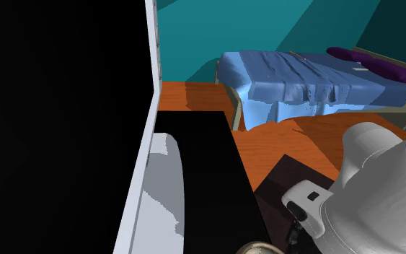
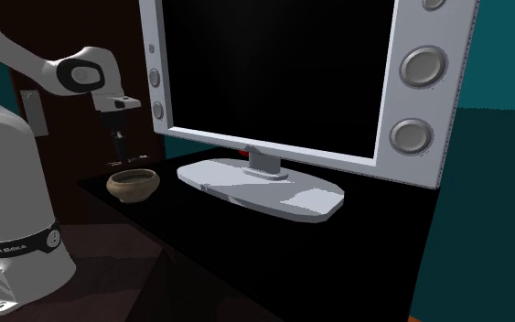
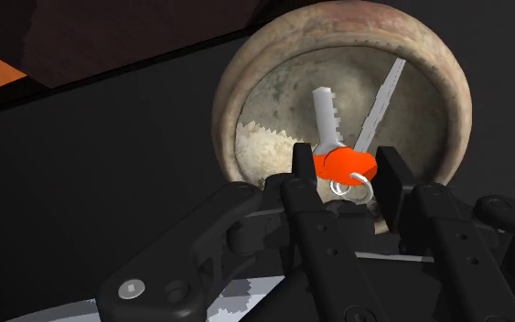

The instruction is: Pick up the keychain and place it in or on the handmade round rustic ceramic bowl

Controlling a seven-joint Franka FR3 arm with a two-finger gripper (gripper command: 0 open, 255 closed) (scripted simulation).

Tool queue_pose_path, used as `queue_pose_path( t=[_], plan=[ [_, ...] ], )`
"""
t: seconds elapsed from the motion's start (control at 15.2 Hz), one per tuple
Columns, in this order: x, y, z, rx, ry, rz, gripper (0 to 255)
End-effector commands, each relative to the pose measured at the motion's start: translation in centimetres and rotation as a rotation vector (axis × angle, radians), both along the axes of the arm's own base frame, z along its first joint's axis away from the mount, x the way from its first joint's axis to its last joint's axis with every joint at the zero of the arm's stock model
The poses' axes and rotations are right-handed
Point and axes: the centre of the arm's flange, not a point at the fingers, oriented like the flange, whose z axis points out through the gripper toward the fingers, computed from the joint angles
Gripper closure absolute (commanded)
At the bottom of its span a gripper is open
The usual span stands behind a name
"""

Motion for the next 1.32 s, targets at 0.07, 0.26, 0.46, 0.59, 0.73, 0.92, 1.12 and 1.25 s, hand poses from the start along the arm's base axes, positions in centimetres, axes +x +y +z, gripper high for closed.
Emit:
queue_pose_path(
  t=[0.07, 0.26, 0.46, 0.59, 0.73, 0.92, 1.12, 1.25],
  plan=[
    [0.1, 0.0, -1.6, 0.001, 0.0, 0.0, 255],
    [0.1, 0.0, -3.3, 0.001, 0.0, 0.0, 255],
    [0.1, 0.0, -3.3, 0.001, 0.0, 0.0, 255],
    [0.1, 0.0, -3.3, 0.001, 0.0, 0.0, 255],
    [0.1, 0.0, -3.3, 0.001, 0.0, 0.0, 255],
    [0.1, 0.0, -3.3, 0.001, 0.0, 0.0, 0],
    [0.1, 0.0, -3.3, 0.001, 0.0, 0.0, 0],
    [0.0, 0.0, -1.9, 0.001, 0.0, 0.0, 0]
  ],
)
